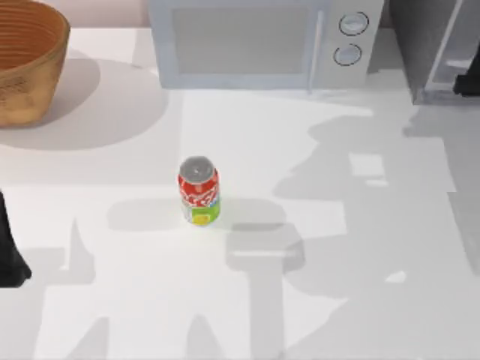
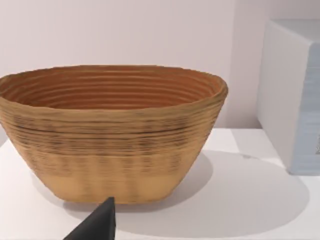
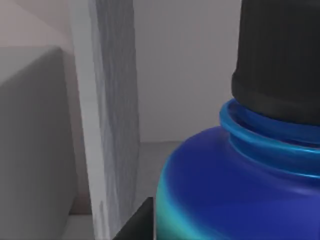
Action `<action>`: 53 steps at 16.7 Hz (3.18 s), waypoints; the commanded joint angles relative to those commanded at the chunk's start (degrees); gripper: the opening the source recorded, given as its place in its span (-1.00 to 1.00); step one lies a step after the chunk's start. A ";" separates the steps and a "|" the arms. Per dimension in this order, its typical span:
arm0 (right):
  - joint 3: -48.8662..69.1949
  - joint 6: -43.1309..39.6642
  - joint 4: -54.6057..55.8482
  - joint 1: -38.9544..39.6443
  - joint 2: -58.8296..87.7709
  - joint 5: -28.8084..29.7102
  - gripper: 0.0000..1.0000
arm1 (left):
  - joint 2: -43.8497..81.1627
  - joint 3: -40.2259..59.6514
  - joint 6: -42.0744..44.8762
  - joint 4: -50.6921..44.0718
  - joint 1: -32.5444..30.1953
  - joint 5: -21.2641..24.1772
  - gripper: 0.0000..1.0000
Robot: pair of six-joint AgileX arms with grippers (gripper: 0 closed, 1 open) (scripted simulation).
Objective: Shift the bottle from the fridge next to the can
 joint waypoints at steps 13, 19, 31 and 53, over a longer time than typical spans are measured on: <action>-2.28 -0.77 11.86 43.98 11.52 44.08 -1.00 | 0.00 0.00 0.00 0.00 0.00 0.00 1.00; -2.45 -1.08 12.80 47.35 12.37 47.36 -1.00 | 0.00 0.00 0.00 0.00 0.00 0.00 1.00; -2.45 -1.08 12.80 47.35 12.37 47.36 -0.25 | 0.00 0.00 0.00 0.00 0.00 0.00 1.00; -6.22 -0.97 15.07 50.87 10.94 50.92 1.00 | 0.00 0.00 0.00 0.00 0.00 0.00 1.00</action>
